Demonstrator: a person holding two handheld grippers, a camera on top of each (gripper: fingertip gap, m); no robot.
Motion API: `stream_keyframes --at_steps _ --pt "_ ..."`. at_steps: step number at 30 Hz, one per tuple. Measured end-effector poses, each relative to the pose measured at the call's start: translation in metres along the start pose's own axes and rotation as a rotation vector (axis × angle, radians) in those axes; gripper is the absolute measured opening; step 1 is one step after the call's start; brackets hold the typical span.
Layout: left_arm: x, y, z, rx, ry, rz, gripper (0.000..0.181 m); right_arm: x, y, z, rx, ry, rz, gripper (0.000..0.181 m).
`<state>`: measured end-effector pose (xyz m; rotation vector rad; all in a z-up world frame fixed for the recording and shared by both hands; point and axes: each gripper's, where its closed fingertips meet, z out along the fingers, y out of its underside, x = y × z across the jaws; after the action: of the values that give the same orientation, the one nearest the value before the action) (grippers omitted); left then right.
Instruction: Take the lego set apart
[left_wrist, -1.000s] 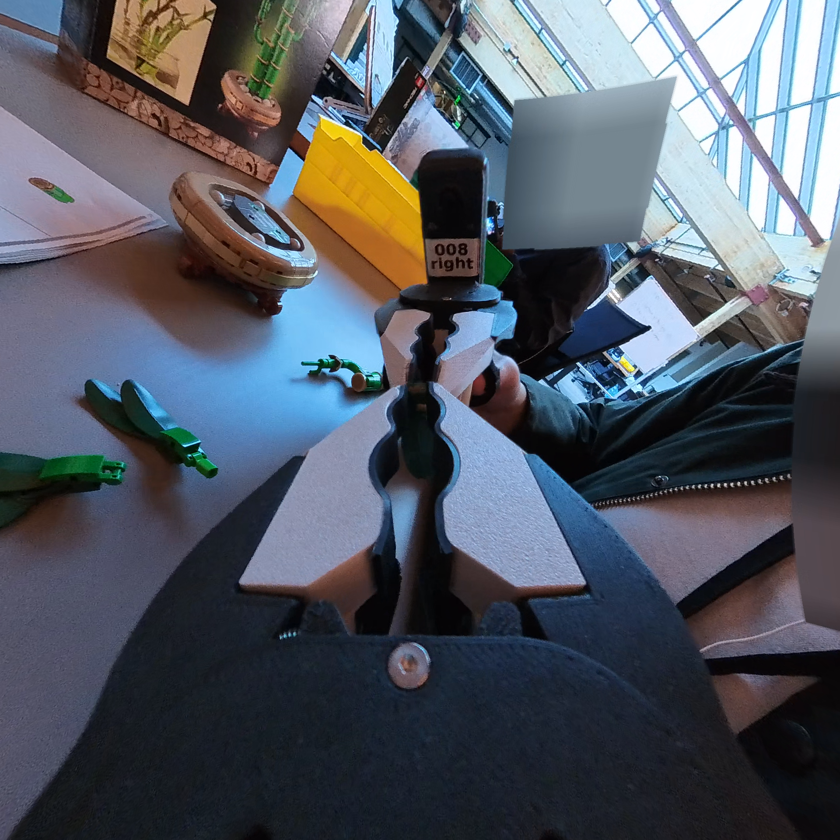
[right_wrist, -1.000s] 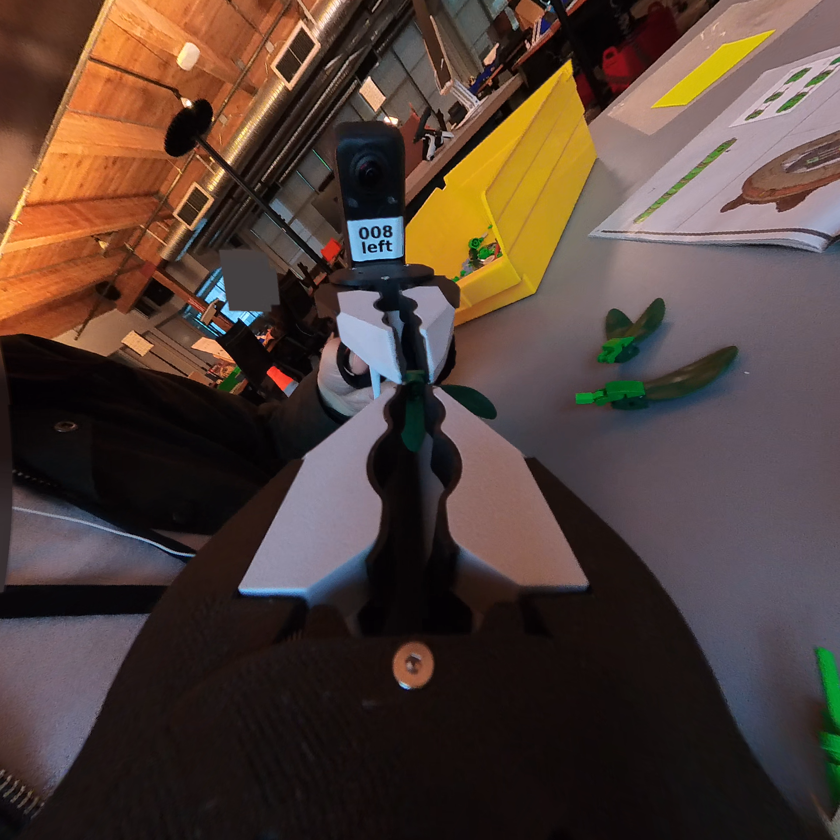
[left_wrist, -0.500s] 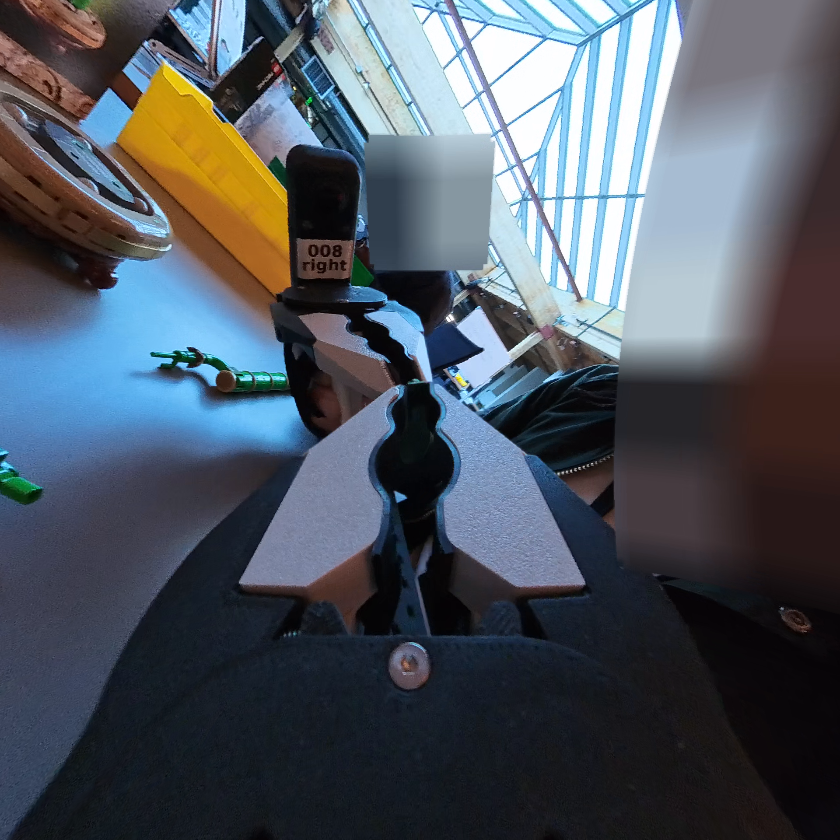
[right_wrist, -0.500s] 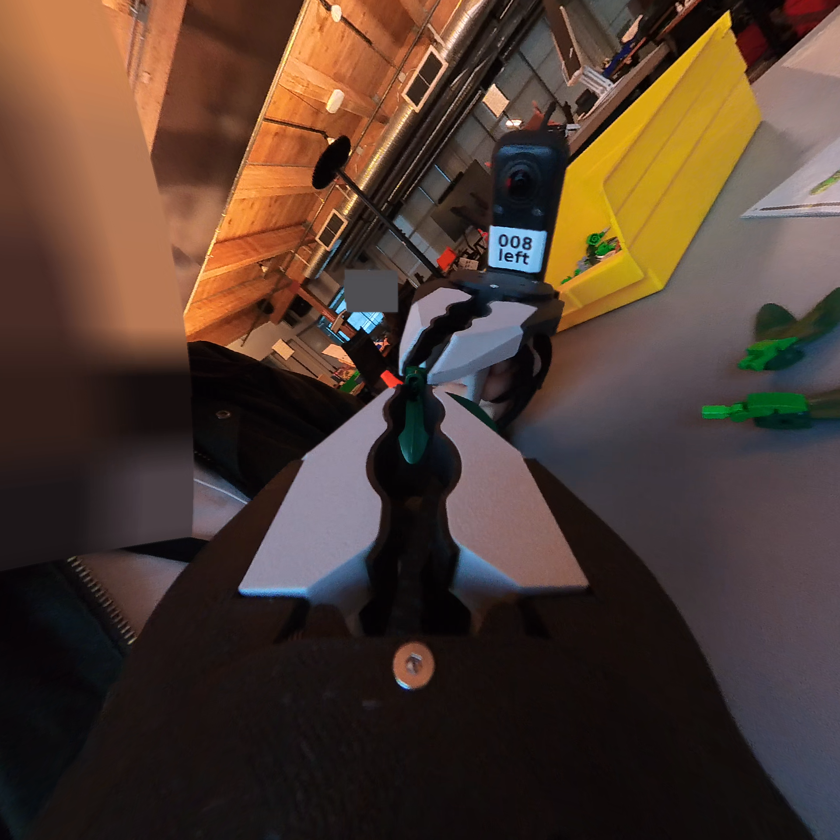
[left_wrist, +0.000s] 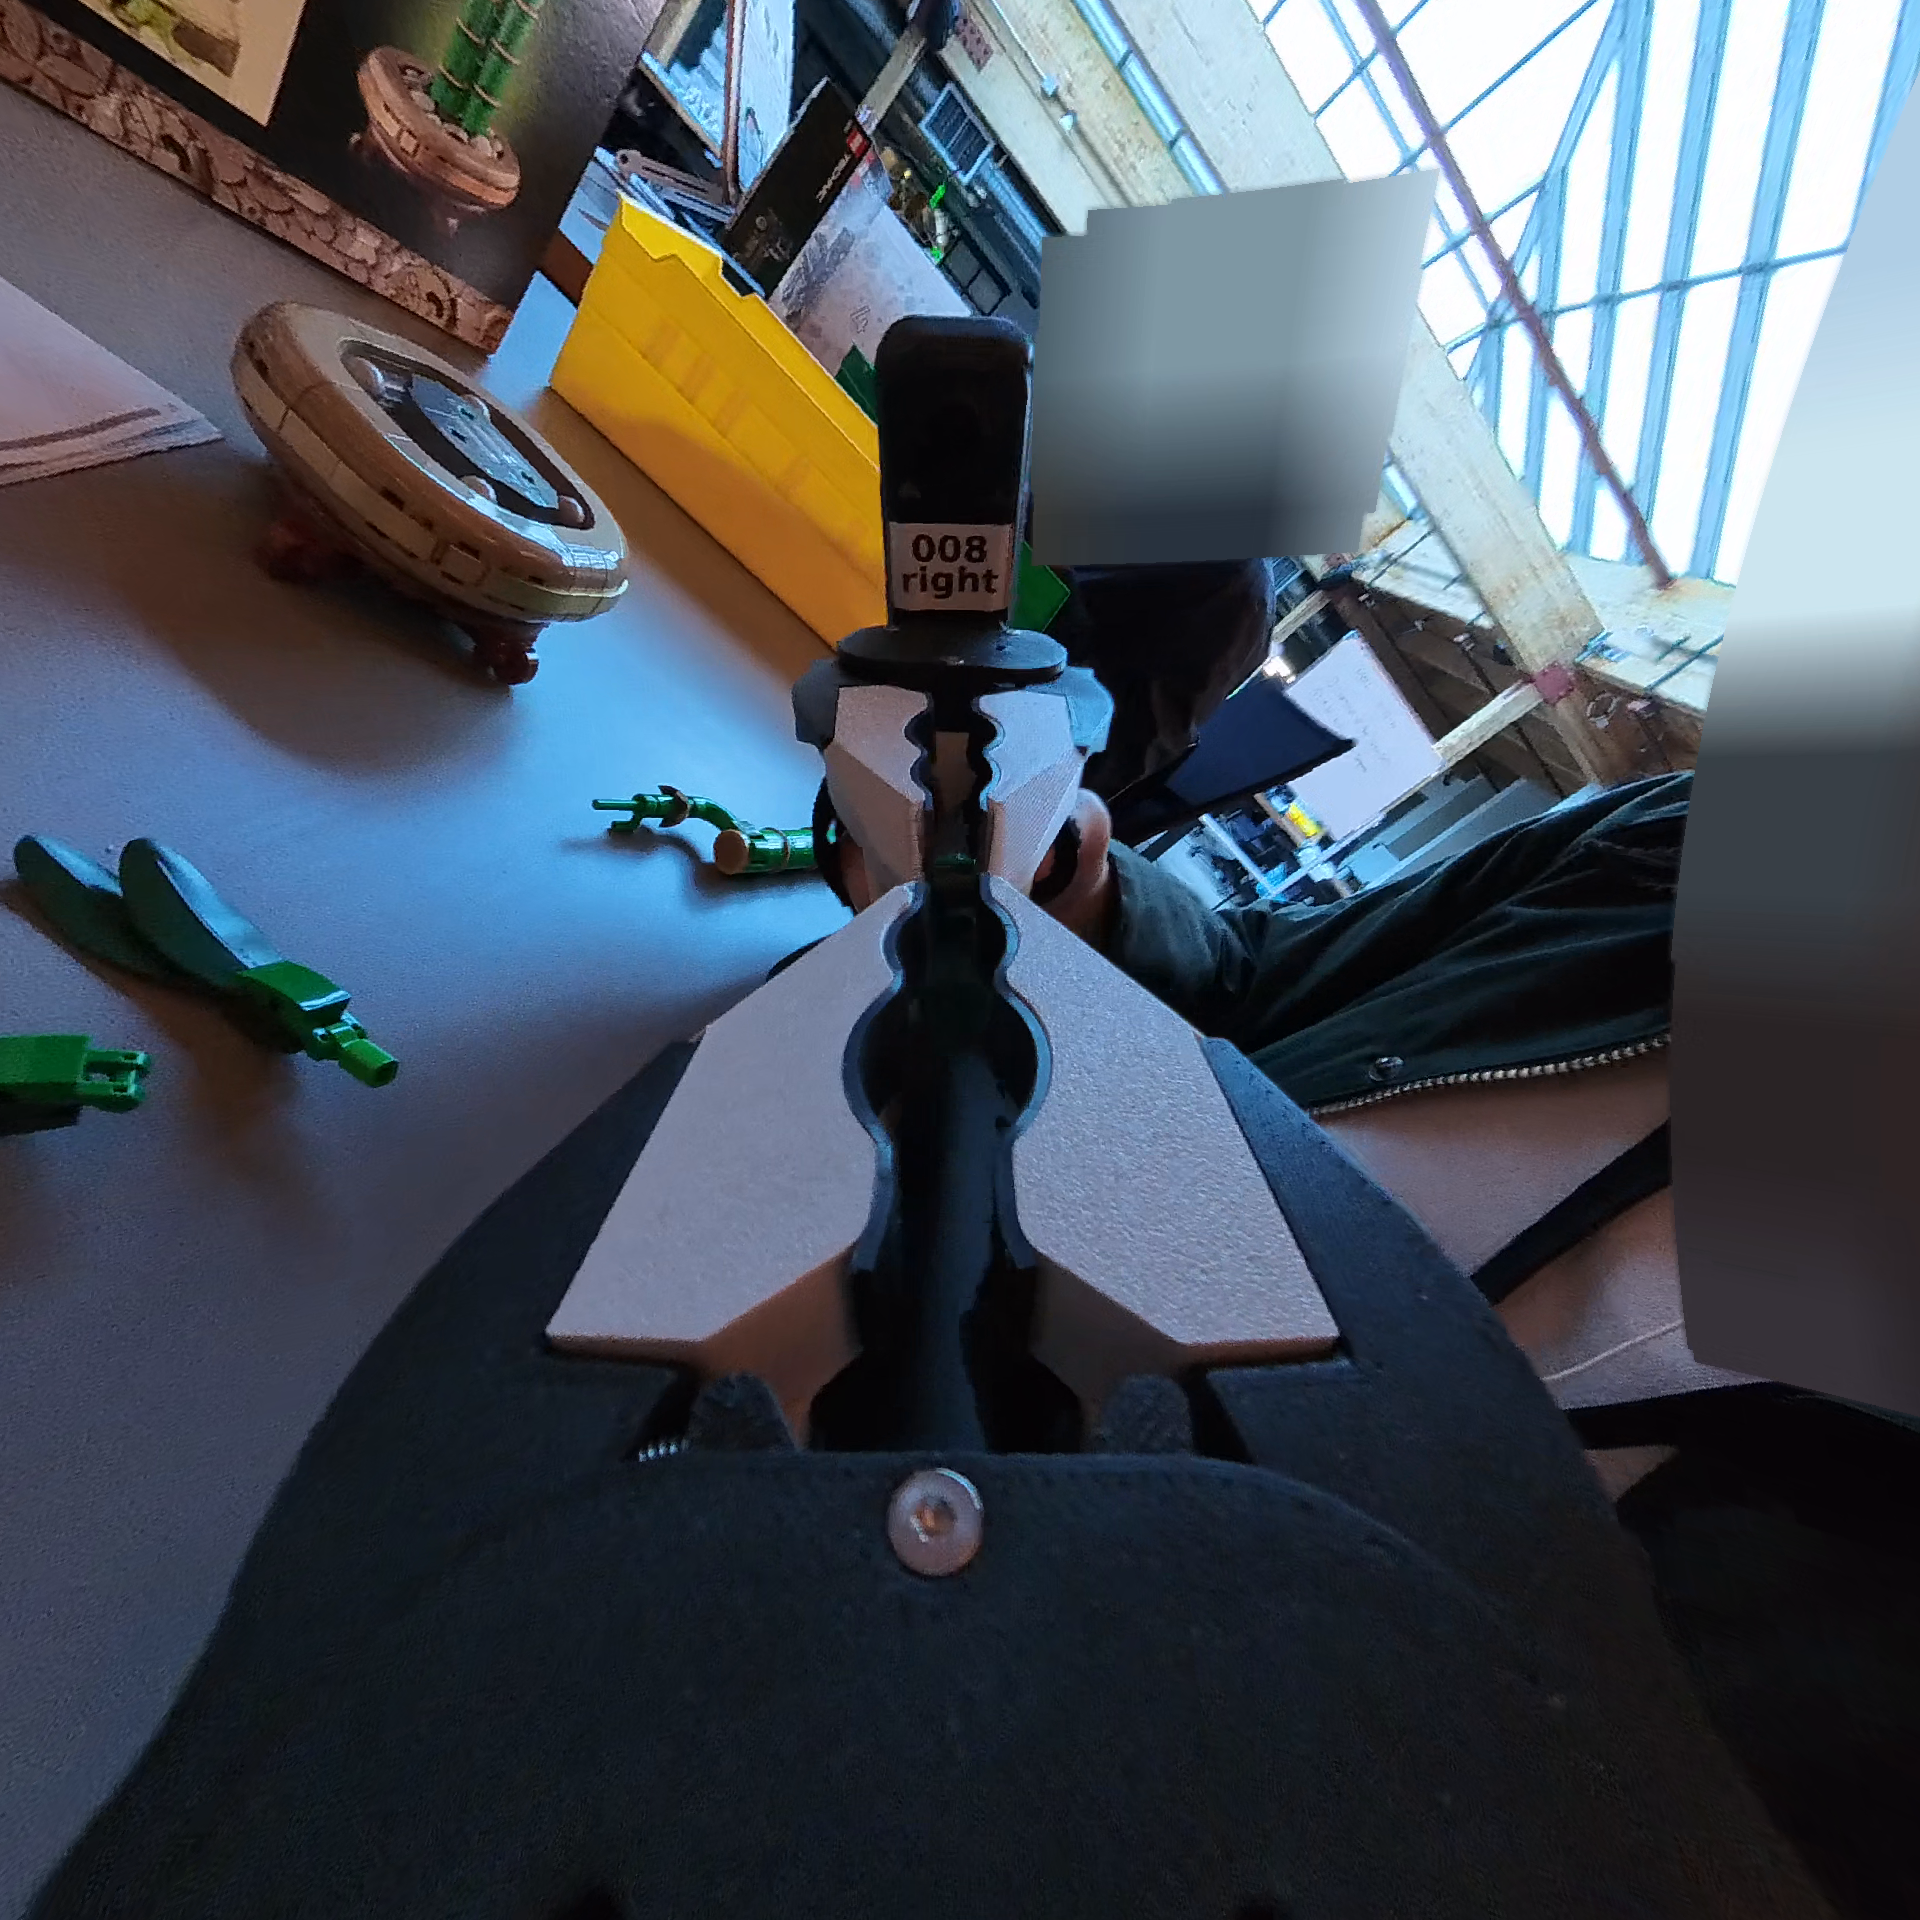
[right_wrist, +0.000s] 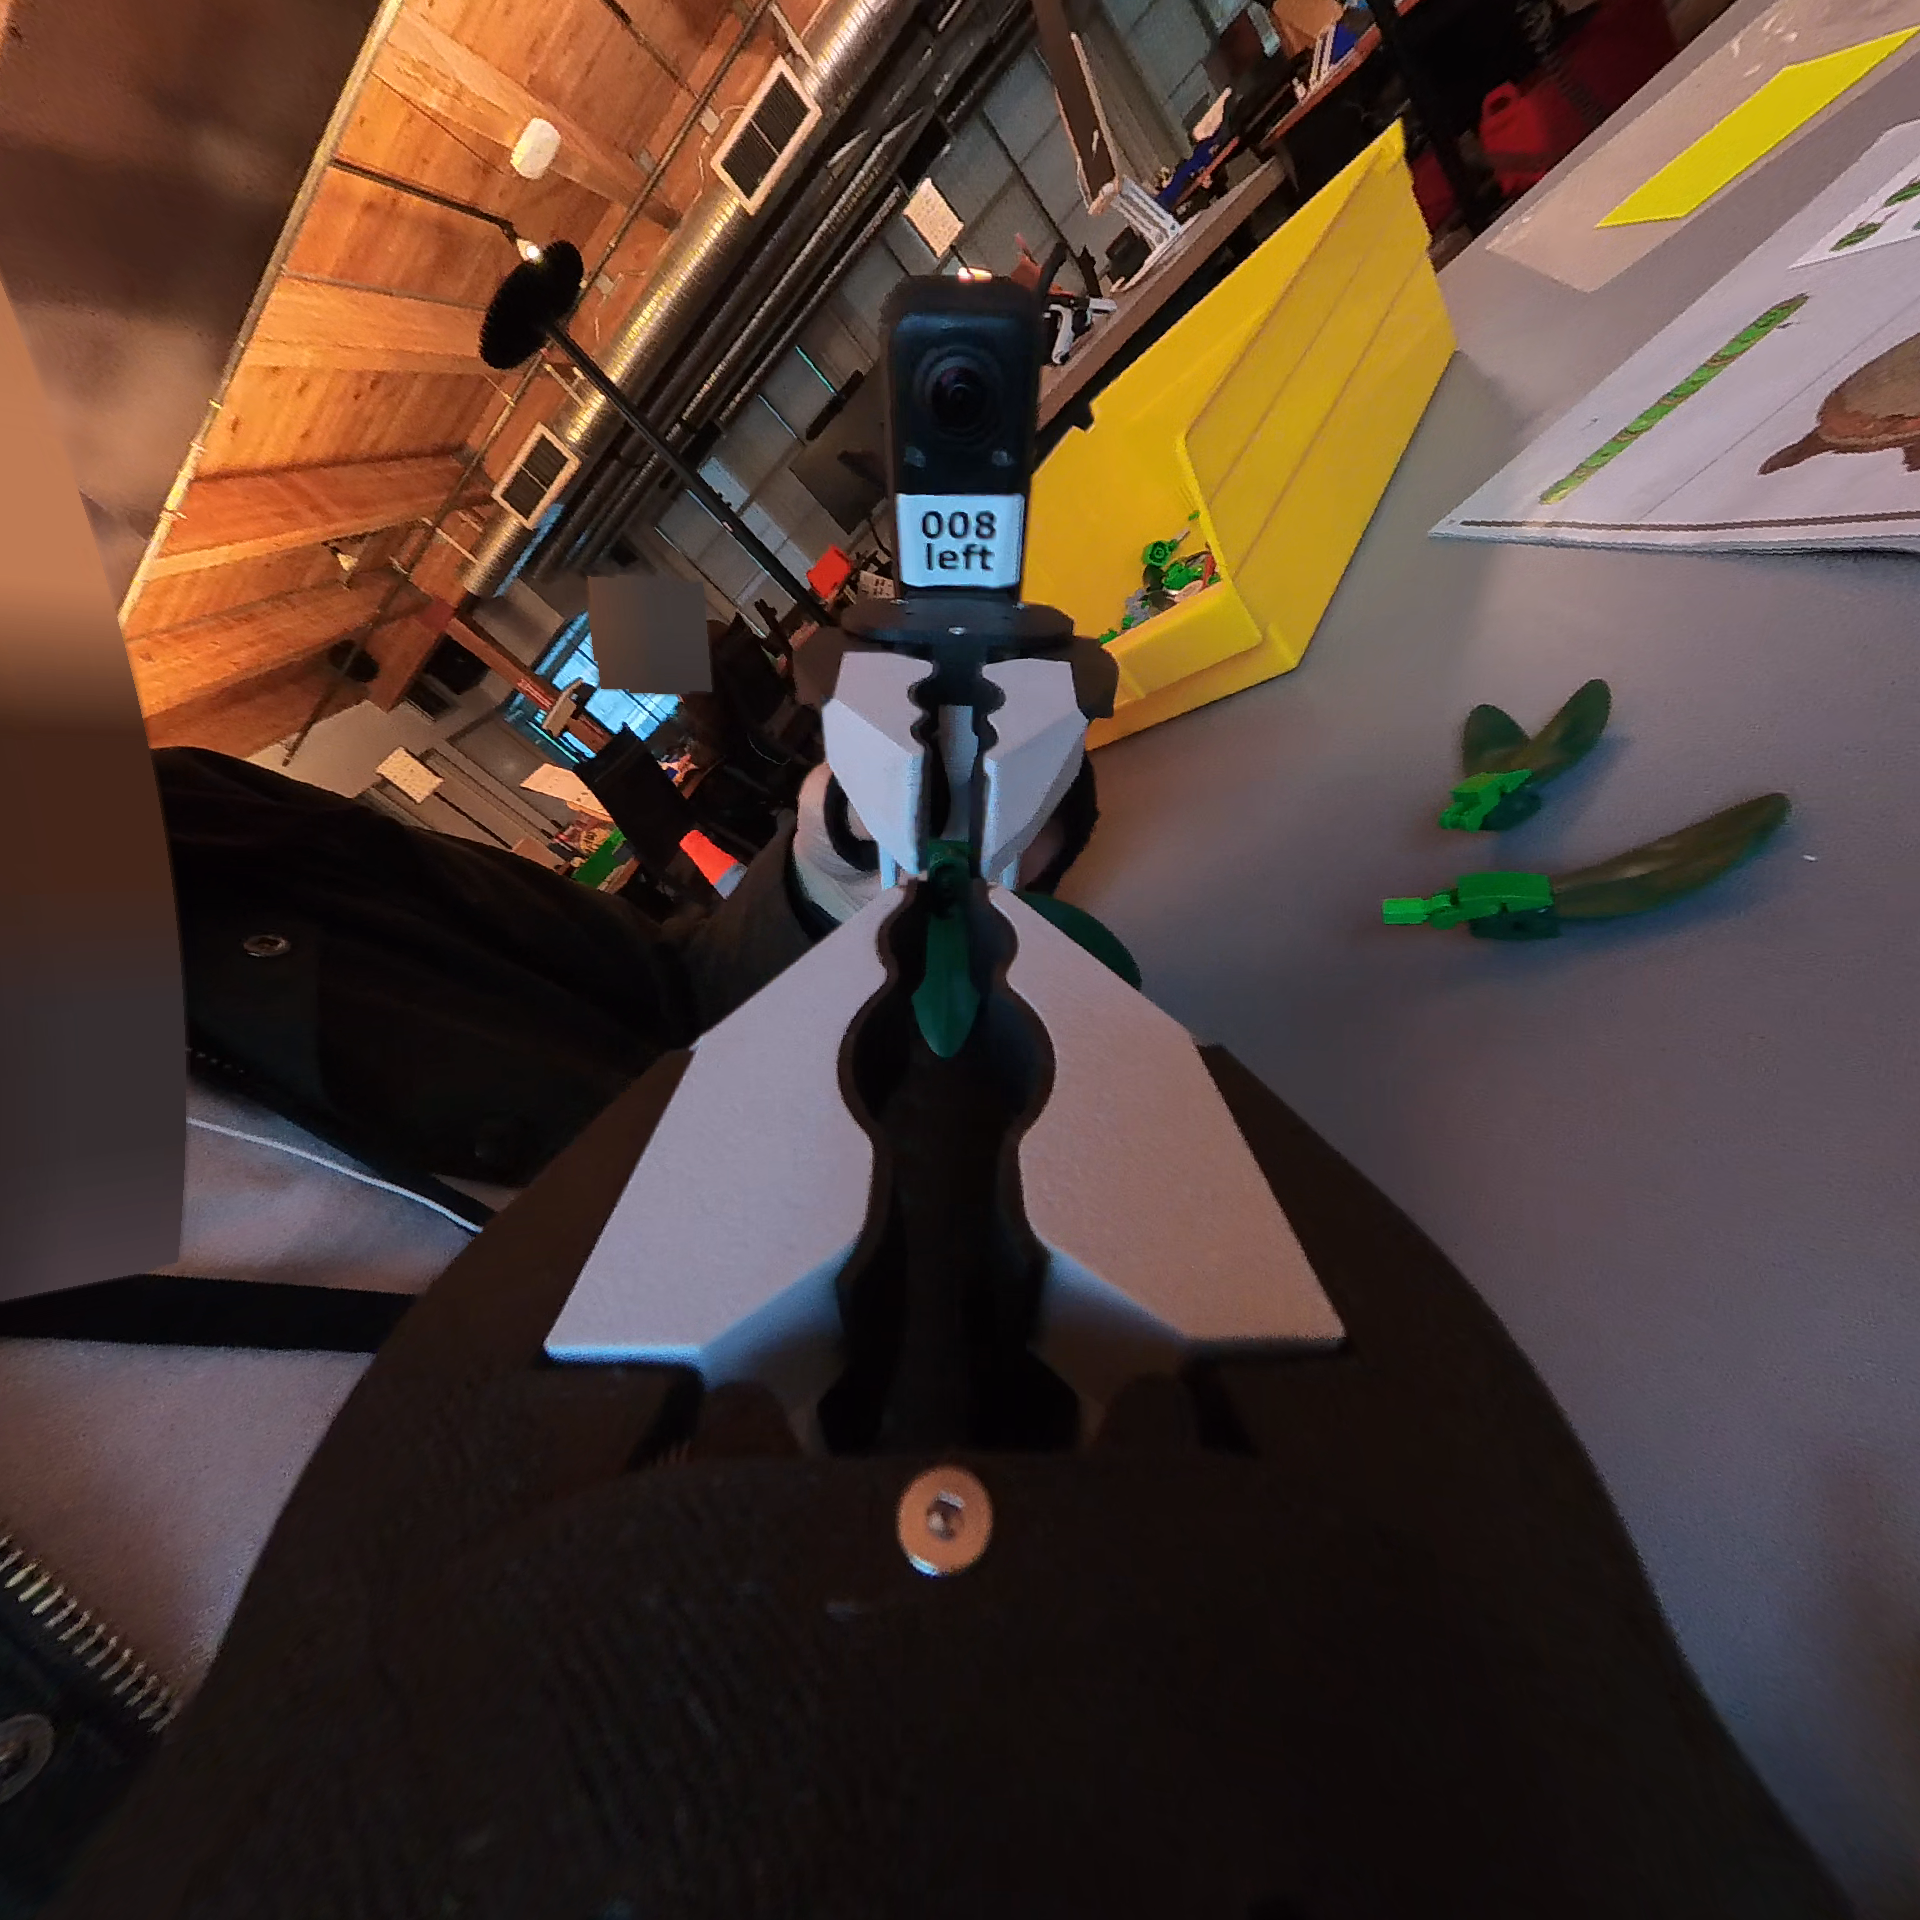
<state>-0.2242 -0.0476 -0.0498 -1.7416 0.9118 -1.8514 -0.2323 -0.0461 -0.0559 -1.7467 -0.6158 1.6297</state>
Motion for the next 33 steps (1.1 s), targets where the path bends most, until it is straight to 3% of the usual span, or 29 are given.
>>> stream_keyframes --at_steps 7,10,13,17,20,23,29,33 --pt "-0.026 0.004 -0.002 -0.072 -0.300 0.271 0.005 0.025 -0.002 -0.004 -0.007 0.231 -0.124 0.006" --pt "-0.026 0.009 0.002 -0.107 -0.323 0.323 0.006 0.024 -0.005 -0.006 0.011 0.217 -0.107 0.006" --pt "-0.025 0.002 -0.001 -0.039 -0.263 0.215 0.005 0.025 -0.009 -0.010 0.035 0.206 -0.089 0.006" --pt "-0.016 -0.012 -0.013 0.089 -0.037 -0.101 0.006 0.025 -0.002 -0.010 0.005 0.145 0.004 0.006" --pt "-0.021 -0.006 -0.015 0.093 0.053 -0.322 0.005 0.027 0.002 -0.007 -0.013 0.144 0.023 0.006" --pt "-0.021 0.000 -0.012 0.064 0.080 -0.377 0.005 0.027 0.001 -0.007 -0.012 0.158 0.000 0.006" --pt "-0.013 -0.011 -0.019 0.141 0.209 -0.489 0.005 0.023 -0.003 -0.009 0.015 0.120 0.025 0.006" --pt "-0.018 -0.010 -0.019 0.140 0.171 -0.478 0.005 0.030 0.012 -0.004 -0.080 0.174 -0.033 0.006"
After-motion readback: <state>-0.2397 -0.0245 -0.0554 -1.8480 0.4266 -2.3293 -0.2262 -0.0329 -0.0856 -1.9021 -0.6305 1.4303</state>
